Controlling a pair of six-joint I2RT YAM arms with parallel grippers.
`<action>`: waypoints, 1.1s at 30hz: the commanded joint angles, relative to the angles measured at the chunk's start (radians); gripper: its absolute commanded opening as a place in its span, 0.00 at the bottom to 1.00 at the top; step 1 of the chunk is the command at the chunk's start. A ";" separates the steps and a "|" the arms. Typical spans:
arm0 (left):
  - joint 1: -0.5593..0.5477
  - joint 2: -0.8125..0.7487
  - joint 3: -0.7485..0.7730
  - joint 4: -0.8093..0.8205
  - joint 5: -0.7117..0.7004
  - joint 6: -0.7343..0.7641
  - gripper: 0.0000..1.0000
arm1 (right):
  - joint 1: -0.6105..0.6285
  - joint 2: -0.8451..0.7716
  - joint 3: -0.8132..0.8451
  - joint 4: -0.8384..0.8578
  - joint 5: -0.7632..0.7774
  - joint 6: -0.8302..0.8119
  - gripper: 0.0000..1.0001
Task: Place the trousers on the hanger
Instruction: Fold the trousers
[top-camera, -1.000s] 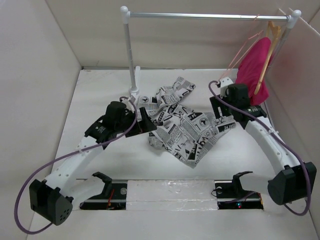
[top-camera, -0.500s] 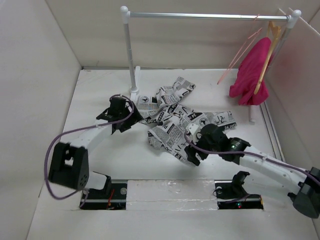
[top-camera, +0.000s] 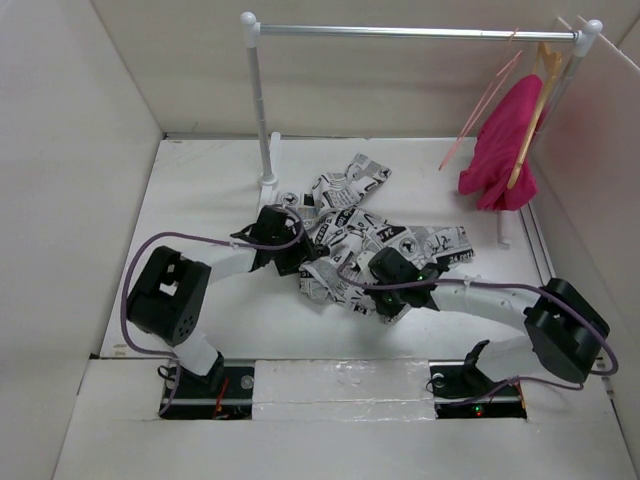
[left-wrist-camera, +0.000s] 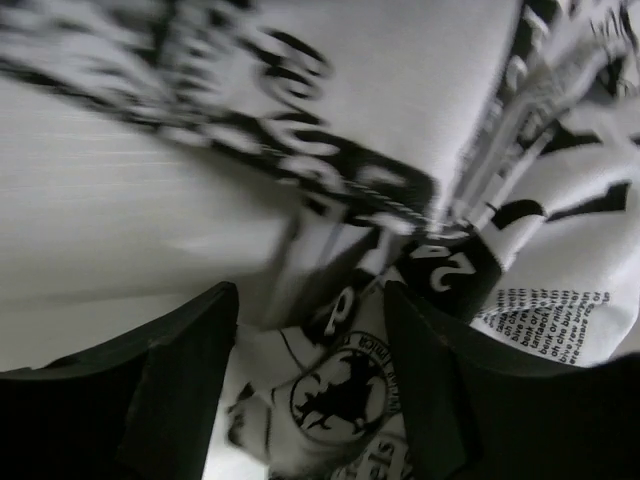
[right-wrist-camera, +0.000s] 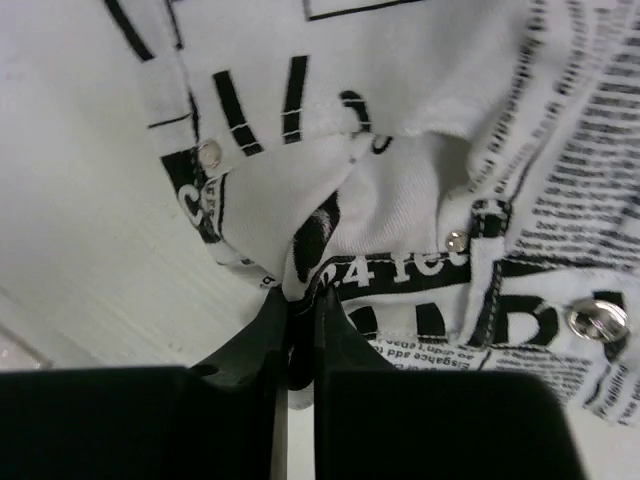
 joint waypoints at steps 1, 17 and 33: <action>-0.098 0.074 0.027 -0.019 0.002 -0.007 0.57 | -0.011 -0.040 0.051 -0.049 0.177 0.103 0.00; -0.107 0.067 0.120 -0.099 -0.177 -0.018 0.00 | -0.479 -0.581 0.166 -0.347 0.311 -0.031 0.00; -0.089 -0.681 0.491 -0.935 -0.930 0.057 0.97 | -0.544 -0.596 0.166 -0.508 -0.015 -0.128 0.00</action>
